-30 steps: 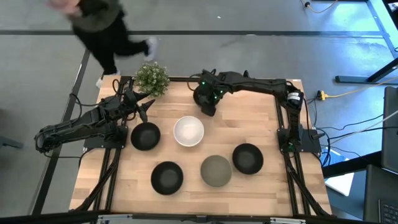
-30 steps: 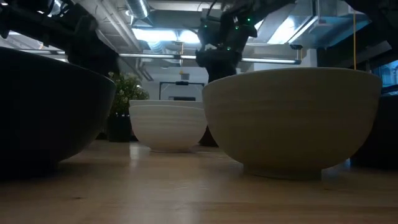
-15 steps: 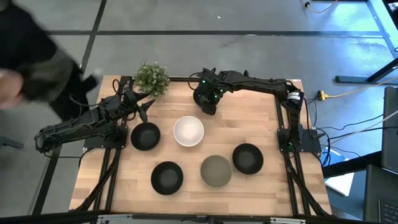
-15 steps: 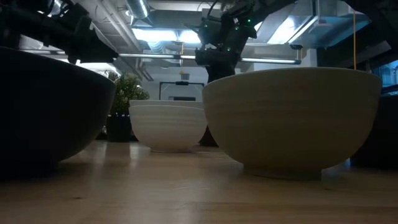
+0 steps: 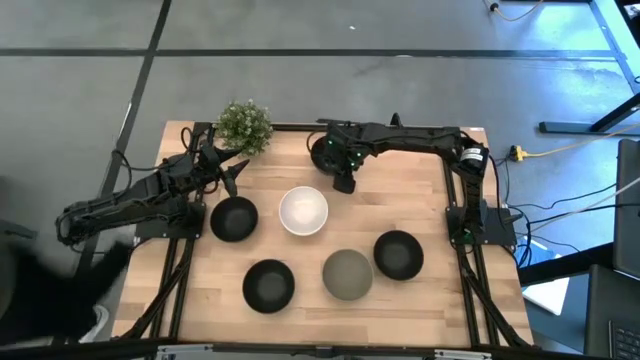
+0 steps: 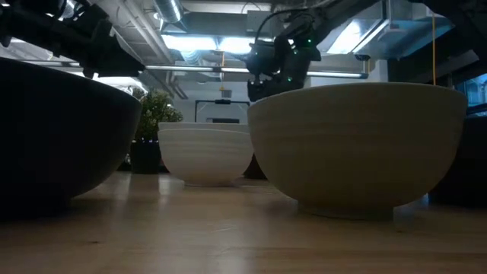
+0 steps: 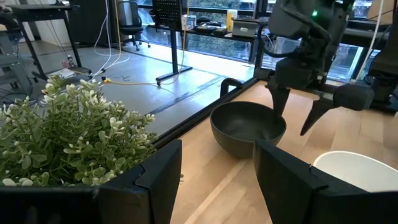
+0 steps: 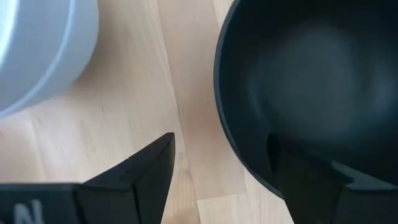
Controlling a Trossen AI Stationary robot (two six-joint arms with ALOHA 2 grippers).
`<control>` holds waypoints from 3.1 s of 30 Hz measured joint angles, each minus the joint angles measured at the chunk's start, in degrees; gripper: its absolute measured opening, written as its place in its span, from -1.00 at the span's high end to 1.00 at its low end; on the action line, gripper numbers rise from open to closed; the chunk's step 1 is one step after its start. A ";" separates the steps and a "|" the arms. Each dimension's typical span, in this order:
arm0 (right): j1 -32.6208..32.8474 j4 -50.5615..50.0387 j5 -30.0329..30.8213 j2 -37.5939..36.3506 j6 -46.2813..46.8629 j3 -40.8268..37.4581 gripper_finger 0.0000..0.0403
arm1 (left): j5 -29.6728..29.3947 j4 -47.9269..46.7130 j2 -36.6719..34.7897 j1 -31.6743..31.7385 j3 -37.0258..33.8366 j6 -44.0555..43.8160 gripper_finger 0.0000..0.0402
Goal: Nest bowls inside each other
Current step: Stack the gray bowl on the white bowl
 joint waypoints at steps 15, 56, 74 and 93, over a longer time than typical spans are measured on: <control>7.97 -1.65 7.73 -7.03 -2.27 0.16 -0.26 | 0.02 0.03 0.01 0.02 0.00 -0.01 0.03; 34.53 6.11 4.45 -13.19 27.39 -16.26 -0.26 | 1.92 -0.42 0.01 -0.09 0.00 -2.78 0.03; 35.06 7.28 3.99 -11.74 27.88 -16.26 0.24 | 1.92 -0.38 0.02 -0.09 0.00 -2.80 0.03; 35.08 8.41 3.52 -8.88 27.24 -16.24 0.27 | 1.90 -0.80 0.02 -0.09 0.00 -3.16 0.03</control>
